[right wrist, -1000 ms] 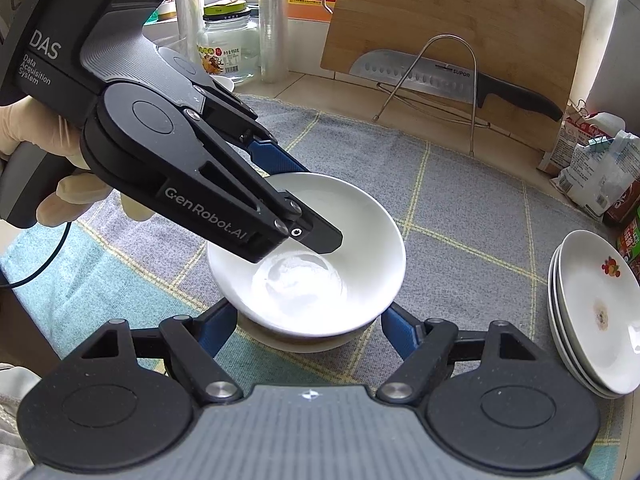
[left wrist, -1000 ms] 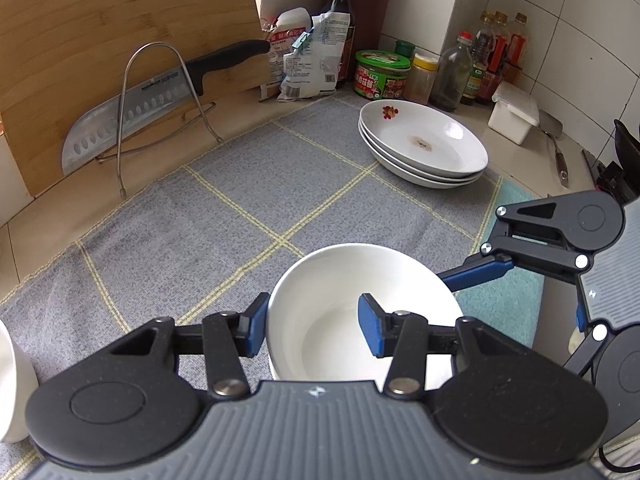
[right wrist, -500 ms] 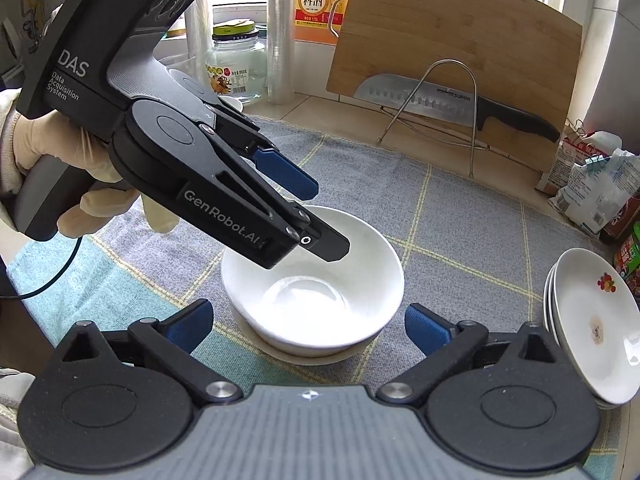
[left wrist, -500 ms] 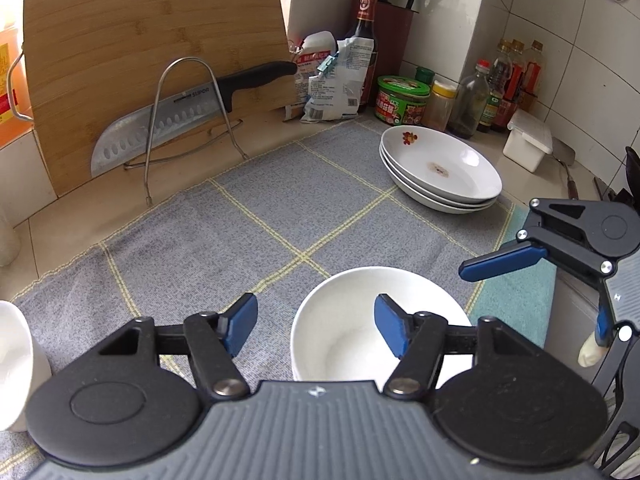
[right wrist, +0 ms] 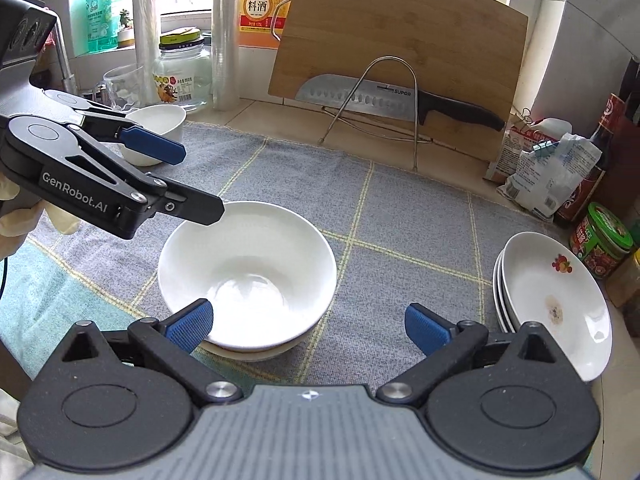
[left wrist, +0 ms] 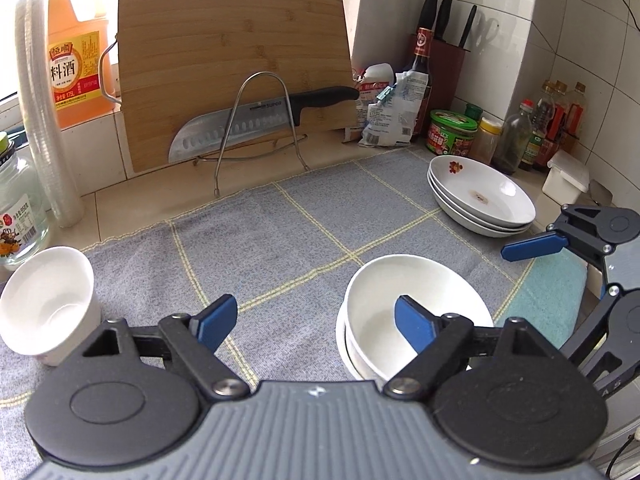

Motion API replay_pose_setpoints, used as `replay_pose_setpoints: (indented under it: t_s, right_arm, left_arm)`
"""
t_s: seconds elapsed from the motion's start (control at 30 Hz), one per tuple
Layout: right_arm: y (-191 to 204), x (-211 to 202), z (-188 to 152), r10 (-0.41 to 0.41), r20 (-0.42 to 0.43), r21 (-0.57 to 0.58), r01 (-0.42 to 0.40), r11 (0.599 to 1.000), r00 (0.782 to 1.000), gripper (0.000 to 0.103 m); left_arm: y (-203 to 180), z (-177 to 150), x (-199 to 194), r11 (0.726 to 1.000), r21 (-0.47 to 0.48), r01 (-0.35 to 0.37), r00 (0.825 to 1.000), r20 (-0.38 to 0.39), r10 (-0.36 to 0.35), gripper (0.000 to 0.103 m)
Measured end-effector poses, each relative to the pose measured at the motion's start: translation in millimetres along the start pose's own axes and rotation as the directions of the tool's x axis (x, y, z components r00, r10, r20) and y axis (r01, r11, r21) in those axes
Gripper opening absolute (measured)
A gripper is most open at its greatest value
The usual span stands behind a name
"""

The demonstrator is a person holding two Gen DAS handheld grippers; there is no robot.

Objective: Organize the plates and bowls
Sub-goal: 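Move the left gripper toward the pink-flowered bowl by the glass jar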

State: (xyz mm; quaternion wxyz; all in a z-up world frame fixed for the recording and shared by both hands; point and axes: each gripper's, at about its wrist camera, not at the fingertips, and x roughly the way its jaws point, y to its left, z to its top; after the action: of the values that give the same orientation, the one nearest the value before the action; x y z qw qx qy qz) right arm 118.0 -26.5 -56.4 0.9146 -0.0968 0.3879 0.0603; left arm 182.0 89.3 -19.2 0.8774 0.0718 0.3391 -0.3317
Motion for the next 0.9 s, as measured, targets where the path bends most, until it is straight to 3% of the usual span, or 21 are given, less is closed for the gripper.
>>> replay_pose_setpoints:
  t_s: [0.27,0.47,0.9]
  right_arm:
    - [3,-4,4,0.008,0.009,-0.026,-0.008,1.0,1.0,0.103]
    - [13,-5,15,-0.003,0.025,-0.081,0.005,0.997,1.0,0.103]
    - [79,10,78,0.067,0.07,-0.315,-0.042,0.948,0.995,0.103]
  left_arm:
    - [8,-17,-12,0.998,-0.05,-0.034,0.999,0.009,0.034,0.087]
    - [30,-30,-24,0.99,-0.107,-0.094,0.995,0.026,0.098,0.091]
    - [90,-61,-50,0.948,-0.174,-0.267,0.959,0.046,0.278,0.091]
